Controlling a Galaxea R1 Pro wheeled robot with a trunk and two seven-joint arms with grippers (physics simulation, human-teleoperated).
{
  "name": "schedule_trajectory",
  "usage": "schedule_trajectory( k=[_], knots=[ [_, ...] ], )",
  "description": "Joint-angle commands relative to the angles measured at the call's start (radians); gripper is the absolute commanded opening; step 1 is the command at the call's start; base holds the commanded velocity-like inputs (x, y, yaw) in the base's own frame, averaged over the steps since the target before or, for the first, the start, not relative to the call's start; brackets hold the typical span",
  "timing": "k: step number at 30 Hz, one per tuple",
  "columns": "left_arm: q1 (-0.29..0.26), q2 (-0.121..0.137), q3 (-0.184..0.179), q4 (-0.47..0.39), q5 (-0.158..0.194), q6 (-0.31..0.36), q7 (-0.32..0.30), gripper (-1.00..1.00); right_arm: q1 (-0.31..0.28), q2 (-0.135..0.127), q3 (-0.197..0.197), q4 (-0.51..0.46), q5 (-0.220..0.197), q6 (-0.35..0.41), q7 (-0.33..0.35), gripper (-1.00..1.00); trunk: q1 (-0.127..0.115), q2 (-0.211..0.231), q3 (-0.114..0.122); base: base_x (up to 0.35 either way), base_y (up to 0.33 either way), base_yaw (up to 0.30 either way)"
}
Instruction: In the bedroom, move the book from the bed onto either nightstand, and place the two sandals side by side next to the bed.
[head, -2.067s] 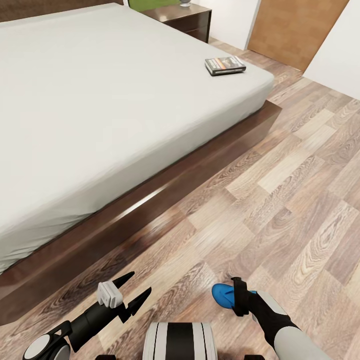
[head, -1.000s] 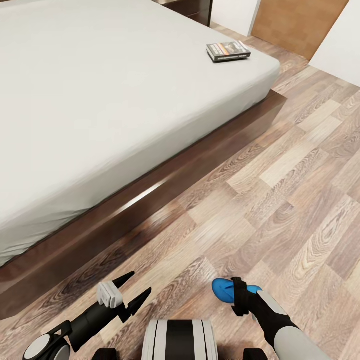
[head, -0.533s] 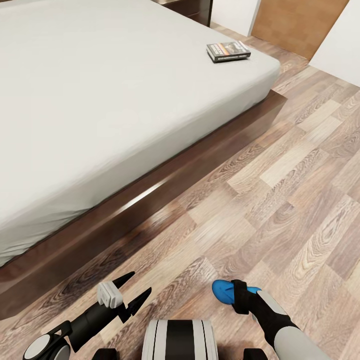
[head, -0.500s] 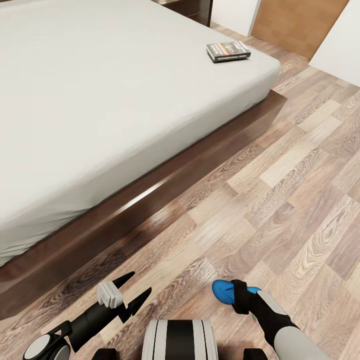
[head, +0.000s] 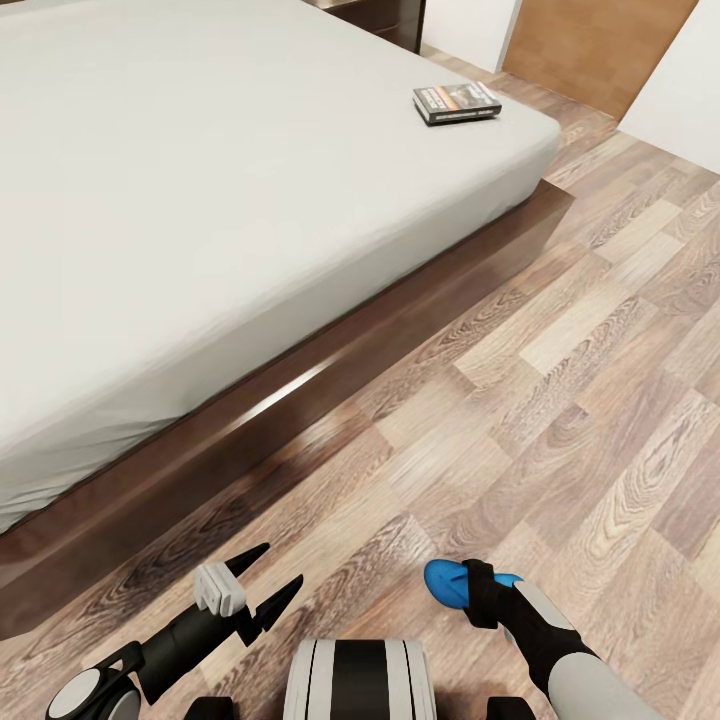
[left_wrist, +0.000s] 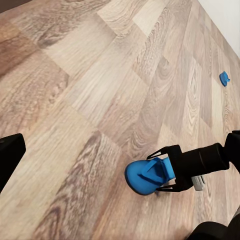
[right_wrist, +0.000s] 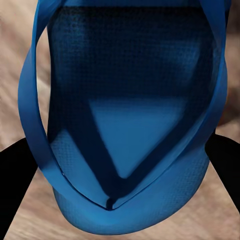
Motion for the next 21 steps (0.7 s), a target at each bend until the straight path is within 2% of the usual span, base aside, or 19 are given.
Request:
schedule_trajectory(
  k=[1, 4, 12, 21],
  knots=[
    [0.000, 0.001, -0.001, -0.001, 0.011, 0.010, -0.001, 1.00, 0.000, 0.000, -0.005, -0.002, -0.004, 0.004, -0.007, -1.00, 0.000, 0.000, 0.000, 0.000, 0.000, 0.000],
    [0.000, 0.000, -0.002, -0.001, 0.011, 0.012, 0.000, 1.00, 0.000, 0.000, -0.005, -0.002, -0.004, 0.004, -0.007, -1.00, -0.001, 0.000, 0.007, 0.000, 0.000, 0.000],
    [0.000, 0.000, -0.002, -0.001, 0.011, 0.012, 0.000, 1.00, 0.000, 0.000, -0.005, -0.002, -0.004, 0.004, -0.007, -1.00, -0.001, 0.000, 0.007, 0.000, 0.000, 0.000],
    [0.000, 0.000, -0.002, -0.001, 0.011, 0.012, 0.000, 1.00, 0.000, 0.000, -0.005, -0.002, -0.004, 0.004, -0.007, -1.00, -0.005, 0.002, 0.042, 0.000, 0.000, 0.000]
  ],
)
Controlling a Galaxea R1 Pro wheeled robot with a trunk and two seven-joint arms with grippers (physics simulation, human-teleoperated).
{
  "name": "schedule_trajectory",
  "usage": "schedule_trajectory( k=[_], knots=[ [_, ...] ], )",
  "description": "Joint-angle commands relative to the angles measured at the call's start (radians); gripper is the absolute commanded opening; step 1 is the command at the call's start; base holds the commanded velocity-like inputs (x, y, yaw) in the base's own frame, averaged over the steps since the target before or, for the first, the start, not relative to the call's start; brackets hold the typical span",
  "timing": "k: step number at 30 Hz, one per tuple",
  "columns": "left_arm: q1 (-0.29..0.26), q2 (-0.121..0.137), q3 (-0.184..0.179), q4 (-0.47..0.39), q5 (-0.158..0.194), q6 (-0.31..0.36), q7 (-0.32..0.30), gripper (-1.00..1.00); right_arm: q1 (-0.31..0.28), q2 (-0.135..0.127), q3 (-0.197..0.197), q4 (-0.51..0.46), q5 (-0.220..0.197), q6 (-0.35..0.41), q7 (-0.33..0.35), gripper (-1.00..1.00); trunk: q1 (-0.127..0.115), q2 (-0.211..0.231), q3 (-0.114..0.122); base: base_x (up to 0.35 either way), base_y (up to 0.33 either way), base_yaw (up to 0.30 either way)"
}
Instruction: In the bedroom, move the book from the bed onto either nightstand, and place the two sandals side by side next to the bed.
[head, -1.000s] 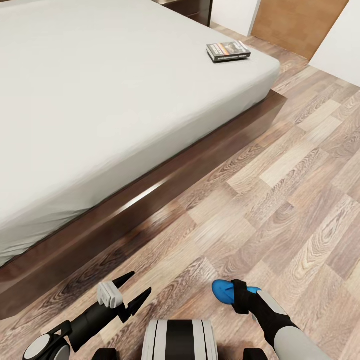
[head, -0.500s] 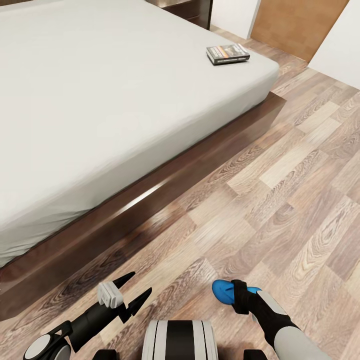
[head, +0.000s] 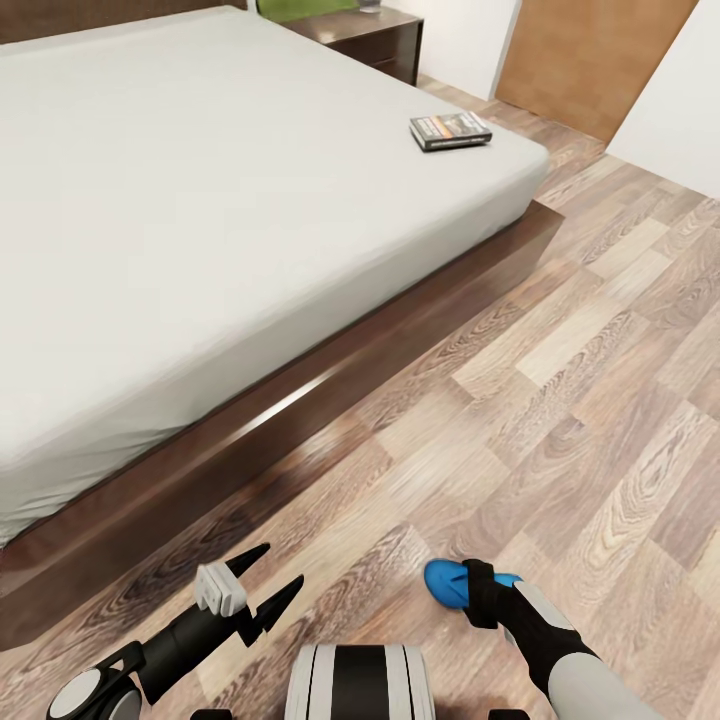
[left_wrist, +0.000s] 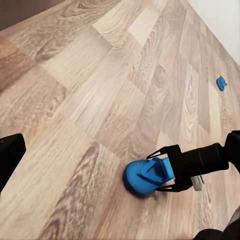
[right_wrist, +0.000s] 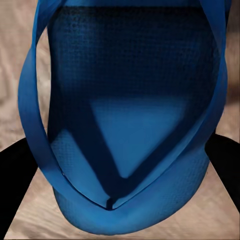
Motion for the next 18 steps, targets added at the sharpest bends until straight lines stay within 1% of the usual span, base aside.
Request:
schedule_trajectory(
  k=[1, 18],
  knots=[
    [0.000, 0.001, -0.001, -0.001, 0.010, 0.010, -0.001, 1.00, 0.000, 0.000, -0.005, -0.002, -0.003, 0.004, -0.006, -1.00, 0.000, 0.000, 0.004, 0.000, 0.000, 0.000],
    [0.000, -0.001, -0.001, 0.001, 0.007, 0.013, -0.001, 1.00, 0.000, 0.000, -0.005, -0.002, -0.003, 0.004, -0.006, -1.00, -0.008, 0.004, 0.069, 0.000, 0.000, 0.000]
  ],
)
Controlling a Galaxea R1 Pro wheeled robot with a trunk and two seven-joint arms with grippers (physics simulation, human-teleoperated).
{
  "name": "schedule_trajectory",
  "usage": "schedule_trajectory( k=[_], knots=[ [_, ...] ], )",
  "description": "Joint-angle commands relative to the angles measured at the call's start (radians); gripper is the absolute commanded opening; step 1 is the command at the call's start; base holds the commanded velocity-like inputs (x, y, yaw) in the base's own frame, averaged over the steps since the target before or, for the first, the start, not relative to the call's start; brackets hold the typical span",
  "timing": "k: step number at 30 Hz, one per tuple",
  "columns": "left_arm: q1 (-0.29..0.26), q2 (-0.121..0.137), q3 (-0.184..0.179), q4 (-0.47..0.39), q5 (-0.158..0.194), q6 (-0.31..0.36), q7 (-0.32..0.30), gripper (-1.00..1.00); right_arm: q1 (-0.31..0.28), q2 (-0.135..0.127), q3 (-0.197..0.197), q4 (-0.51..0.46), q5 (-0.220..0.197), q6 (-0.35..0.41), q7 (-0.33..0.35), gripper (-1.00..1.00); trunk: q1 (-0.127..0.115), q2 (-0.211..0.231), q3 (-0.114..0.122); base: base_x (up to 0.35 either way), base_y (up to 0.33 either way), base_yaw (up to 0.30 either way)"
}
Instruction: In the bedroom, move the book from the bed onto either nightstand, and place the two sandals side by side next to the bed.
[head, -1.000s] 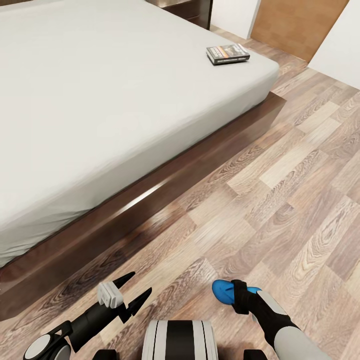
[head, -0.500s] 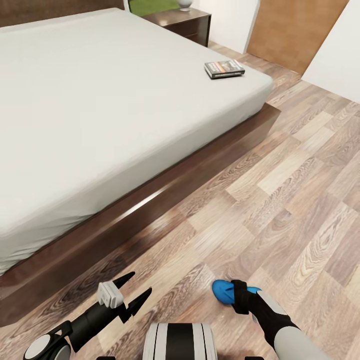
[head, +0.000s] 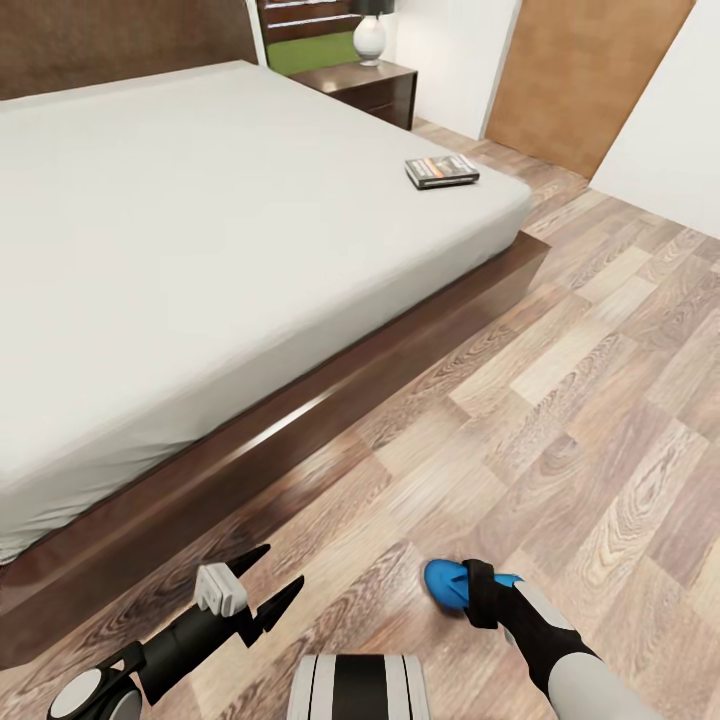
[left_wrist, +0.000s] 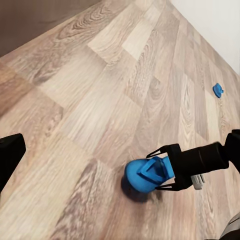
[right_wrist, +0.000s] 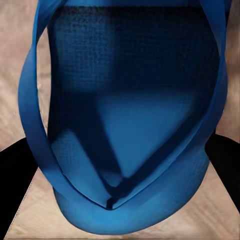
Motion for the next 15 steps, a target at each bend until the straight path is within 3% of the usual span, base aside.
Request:
schedule_trajectory(
  k=[1, 15],
  knots=[
    [0.000, 0.001, -0.001, 0.000, 0.010, 0.010, -0.001, 1.00, 0.000, 0.000, -0.005, -0.002, -0.003, 0.004, -0.006, -1.00, 0.000, 0.000, 0.004, 0.000, 0.000, 0.000],
    [0.000, 0.000, -0.004, 0.001, 0.011, 0.010, 0.000, 1.00, 0.000, 0.001, -0.005, -0.002, -0.003, 0.002, -0.006, -1.00, -0.007, 0.003, 0.058, 0.000, 0.000, 0.000]
  ],
)
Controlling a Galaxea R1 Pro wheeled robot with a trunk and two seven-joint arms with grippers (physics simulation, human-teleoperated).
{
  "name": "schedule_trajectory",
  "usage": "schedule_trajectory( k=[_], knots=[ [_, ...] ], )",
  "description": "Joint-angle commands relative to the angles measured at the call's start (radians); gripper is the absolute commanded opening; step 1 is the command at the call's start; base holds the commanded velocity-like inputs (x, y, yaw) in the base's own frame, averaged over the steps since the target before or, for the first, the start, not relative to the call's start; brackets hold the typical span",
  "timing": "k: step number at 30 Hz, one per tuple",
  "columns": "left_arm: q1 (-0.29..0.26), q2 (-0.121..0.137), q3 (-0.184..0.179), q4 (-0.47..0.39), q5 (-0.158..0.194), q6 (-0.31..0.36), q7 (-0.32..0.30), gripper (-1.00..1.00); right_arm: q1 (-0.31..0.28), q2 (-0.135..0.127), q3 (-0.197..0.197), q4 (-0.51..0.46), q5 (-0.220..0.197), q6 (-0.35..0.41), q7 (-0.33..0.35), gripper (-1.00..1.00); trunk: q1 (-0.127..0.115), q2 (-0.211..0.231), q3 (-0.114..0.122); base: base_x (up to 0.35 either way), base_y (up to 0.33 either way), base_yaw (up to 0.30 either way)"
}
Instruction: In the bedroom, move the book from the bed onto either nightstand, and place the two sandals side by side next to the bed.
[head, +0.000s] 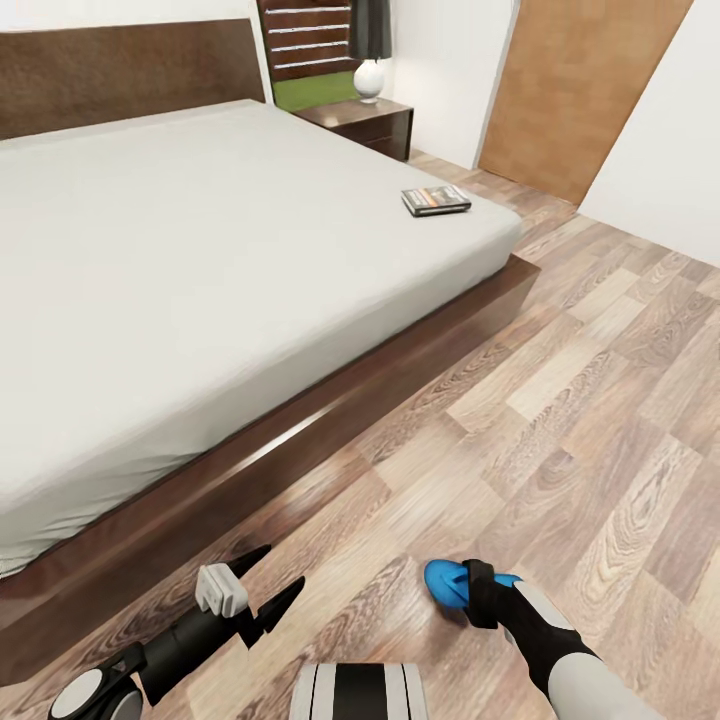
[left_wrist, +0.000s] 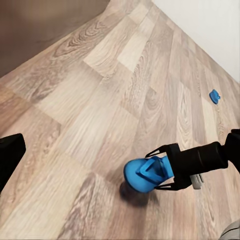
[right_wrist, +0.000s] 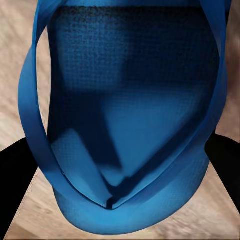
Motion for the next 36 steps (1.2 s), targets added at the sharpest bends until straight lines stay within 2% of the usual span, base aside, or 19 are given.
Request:
schedule_trajectory(
  k=[1, 36],
  knots=[
    [0.000, 0.000, -0.001, -0.001, 0.010, 0.009, 0.000, 1.00, 0.000, 0.000, -0.005, -0.002, -0.004, 0.004, -0.006, -1.00, -0.001, 0.000, 0.003, 0.000, 0.000, 0.000],
    [-0.001, -0.001, -0.005, -0.001, 0.010, 0.009, 0.001, 1.00, 0.000, 0.001, -0.005, -0.002, -0.003, 0.004, -0.006, -1.00, -0.016, 0.008, 0.139, 0.000, 0.000, 0.000]
  ],
)
